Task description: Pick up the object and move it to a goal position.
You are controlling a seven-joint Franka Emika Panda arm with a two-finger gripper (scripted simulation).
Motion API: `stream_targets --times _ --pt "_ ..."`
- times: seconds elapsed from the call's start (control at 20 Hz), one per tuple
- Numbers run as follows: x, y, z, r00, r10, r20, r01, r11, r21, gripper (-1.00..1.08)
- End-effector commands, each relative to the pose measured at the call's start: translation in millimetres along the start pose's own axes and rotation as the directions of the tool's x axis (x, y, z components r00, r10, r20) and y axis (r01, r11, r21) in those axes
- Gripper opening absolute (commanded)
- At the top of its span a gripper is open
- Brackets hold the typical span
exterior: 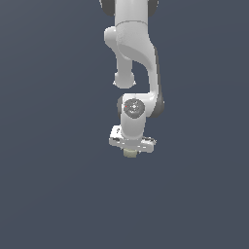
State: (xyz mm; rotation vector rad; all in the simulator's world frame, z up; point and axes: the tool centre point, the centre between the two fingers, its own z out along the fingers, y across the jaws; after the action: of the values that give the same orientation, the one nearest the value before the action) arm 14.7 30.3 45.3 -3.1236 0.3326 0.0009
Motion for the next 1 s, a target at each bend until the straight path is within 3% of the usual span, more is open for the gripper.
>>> stream_targets --times 0.0,0.6,0.95 --pt "0.8 16.4 -3.5 1.000 0.002 -0.001 -0.002 1.000 0.000 -1.00" --pt "6.5 137.9 -29.3 1.000 0.002 -0.001 -0.002 1.000 0.000 -1.00" --pt "10.3 173.9 -37.1 1.000 0.002 -0.001 -0.002 1.000 0.000 -1.00"
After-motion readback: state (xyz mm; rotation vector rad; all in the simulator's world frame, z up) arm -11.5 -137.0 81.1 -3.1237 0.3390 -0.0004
